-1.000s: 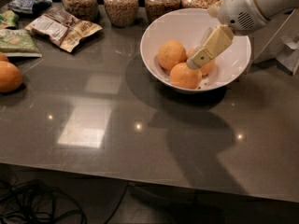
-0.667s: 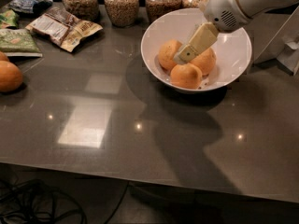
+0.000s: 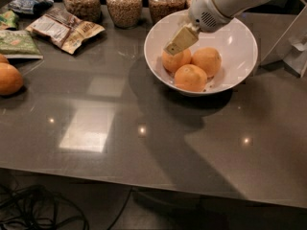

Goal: Pick orange from white bowl

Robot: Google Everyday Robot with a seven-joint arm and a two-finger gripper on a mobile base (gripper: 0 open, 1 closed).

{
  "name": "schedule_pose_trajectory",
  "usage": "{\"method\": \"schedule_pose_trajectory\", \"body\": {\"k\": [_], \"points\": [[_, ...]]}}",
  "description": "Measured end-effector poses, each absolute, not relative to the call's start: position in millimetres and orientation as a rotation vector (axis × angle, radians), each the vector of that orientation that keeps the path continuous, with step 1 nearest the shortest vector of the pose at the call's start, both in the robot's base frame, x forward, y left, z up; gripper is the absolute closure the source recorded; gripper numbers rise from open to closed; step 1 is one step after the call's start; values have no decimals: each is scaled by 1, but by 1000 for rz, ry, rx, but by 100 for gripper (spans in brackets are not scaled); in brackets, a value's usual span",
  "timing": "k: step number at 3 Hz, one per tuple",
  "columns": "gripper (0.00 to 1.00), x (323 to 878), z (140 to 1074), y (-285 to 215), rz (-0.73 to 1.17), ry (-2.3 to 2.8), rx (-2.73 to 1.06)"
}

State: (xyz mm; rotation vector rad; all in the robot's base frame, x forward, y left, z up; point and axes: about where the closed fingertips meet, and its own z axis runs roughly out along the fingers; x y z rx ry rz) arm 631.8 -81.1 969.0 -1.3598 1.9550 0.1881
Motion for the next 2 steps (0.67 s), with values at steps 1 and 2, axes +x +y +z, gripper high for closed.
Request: {"method": "schedule_pose_trajectory", "body": {"k": [1, 2], "points": [[37, 639, 953, -79, 188, 1997, -1364], [29, 646, 940, -79, 187, 2028, -1365]]}}
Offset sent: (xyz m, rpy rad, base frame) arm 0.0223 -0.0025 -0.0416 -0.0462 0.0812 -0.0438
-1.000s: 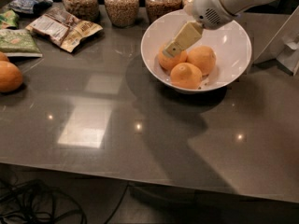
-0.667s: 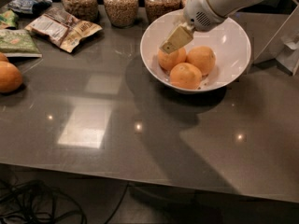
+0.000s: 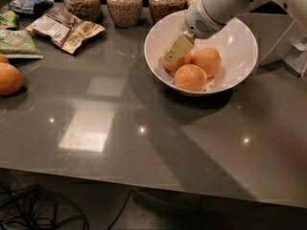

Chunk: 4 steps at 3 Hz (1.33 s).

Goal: Pick orange from white bowl

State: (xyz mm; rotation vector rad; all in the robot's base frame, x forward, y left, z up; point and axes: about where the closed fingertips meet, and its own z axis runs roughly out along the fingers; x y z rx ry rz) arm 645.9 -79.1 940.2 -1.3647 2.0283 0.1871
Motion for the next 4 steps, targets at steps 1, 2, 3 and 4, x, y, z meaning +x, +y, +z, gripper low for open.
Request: {"method": "schedule_pose_trajectory", "body": {"k": [1, 2, 3, 4], "points": [[29, 653, 928, -82, 184, 2060, -1363], [29, 661, 918, -85, 184, 2089, -1362], [30, 669, 909, -87, 185, 2114, -1364], [32, 675, 898, -88, 187, 2139, -1367]]}}
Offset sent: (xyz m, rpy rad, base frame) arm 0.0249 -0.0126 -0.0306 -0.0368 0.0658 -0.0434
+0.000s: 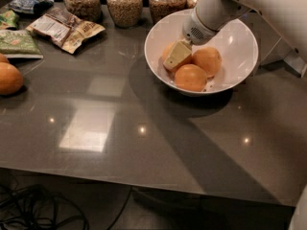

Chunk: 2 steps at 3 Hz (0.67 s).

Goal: Pick orange from white bowl

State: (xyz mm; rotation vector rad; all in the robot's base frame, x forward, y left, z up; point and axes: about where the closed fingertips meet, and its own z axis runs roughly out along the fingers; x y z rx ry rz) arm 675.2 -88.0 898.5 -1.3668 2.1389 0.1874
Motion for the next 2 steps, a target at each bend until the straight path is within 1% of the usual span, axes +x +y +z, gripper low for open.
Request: {"method": "schedule_pose_trajectory", "body": {"k": [2], "points": [[35, 673, 871, -84, 214, 2195, -1402]]}}
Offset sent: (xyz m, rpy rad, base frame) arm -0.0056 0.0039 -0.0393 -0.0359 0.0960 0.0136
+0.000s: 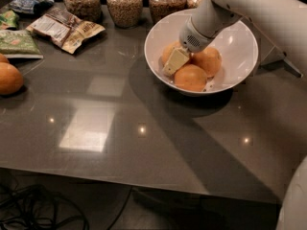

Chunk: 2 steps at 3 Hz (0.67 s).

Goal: Pick orange from white bowl

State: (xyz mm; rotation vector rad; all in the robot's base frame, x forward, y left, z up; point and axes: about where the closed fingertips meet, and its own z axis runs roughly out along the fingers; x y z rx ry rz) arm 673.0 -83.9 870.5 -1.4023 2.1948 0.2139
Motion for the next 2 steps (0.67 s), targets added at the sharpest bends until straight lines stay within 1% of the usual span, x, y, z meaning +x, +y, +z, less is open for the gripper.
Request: {"method": "schedule_pose_trajectory", "body": {"k": [1, 2], "points": [[53, 673, 871, -84, 214, 2195, -1402], [77, 668, 886, -80, 224, 2148, -1394]]}}
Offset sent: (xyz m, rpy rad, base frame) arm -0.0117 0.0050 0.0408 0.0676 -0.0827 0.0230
